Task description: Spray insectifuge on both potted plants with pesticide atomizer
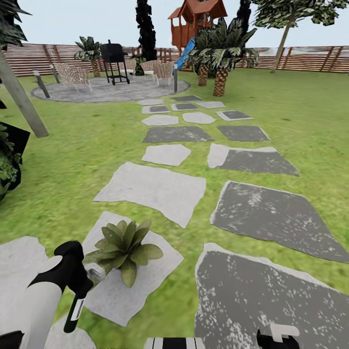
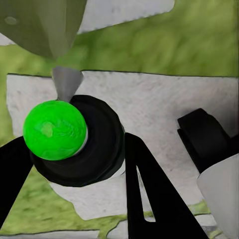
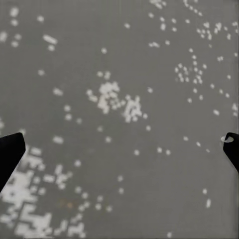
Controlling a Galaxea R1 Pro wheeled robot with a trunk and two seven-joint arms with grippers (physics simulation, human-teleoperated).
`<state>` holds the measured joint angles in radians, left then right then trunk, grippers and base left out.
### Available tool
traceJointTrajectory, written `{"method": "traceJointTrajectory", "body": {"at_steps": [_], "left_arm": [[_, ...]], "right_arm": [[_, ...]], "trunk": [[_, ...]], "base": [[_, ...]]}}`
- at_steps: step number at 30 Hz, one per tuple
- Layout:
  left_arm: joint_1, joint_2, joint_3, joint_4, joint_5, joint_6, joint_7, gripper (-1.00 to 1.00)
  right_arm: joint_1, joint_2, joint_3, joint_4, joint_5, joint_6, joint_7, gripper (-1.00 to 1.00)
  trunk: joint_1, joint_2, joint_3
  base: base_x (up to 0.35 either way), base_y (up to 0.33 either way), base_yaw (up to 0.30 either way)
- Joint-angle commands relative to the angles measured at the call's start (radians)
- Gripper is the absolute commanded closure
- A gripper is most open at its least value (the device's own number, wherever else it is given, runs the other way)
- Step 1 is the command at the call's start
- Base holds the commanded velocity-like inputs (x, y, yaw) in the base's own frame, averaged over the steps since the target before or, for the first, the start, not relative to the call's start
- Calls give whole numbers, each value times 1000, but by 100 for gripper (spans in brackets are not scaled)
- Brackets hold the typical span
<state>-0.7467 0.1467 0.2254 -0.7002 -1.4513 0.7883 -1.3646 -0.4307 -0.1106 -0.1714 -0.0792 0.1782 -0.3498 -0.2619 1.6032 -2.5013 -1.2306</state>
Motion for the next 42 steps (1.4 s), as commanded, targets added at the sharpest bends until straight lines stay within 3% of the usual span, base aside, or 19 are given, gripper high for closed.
{"method": "traceJointTrajectory", "body": {"at_steps": [1,11,30,39,42], "left_arm": [[-1,-1,3,-1,-9,11,-10,100],[5,-1,3,-1,-9,11,-9,100],[13,5,10,-1,-9,10,-6,100],[27,44,14,2,-3,8,0,100],[27,52,37,1,0,7,1,100]], "right_arm": [[0,0,-9,1,10,-2,-1,-100],[0,0,-8,1,10,-3,-1,-100],[0,2,-8,1,10,-2,-1,-100],[0,1,-8,1,10,-2,-1,-100],[0,1,-9,1,10,-2,-1,-100]], "trunk": [[0,0,-1],[0,0,-1],[0,0,-1],[0,0,-1],[0,0,-1]], "base": [[103,-273,278],[139,-273,64],[32,-284,268],[-119,-239,278],[-22,-35,227]]}}
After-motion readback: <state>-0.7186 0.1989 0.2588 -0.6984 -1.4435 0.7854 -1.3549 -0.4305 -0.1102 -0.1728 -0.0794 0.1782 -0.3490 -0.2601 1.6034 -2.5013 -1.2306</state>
